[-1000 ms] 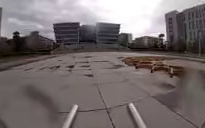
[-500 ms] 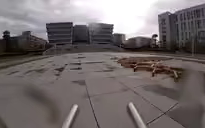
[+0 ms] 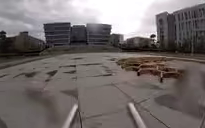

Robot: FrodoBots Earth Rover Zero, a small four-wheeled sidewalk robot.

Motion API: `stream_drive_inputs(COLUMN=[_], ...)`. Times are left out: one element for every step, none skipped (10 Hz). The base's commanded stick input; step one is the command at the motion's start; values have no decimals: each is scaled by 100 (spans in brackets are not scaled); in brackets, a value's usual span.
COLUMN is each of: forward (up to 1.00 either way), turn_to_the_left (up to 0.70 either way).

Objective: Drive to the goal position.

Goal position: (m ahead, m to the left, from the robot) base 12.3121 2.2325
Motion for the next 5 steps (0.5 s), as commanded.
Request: stream_drive_inputs(forward=[100,100,100,100,100], turn_to_the_left=[4,0,0,0,0])
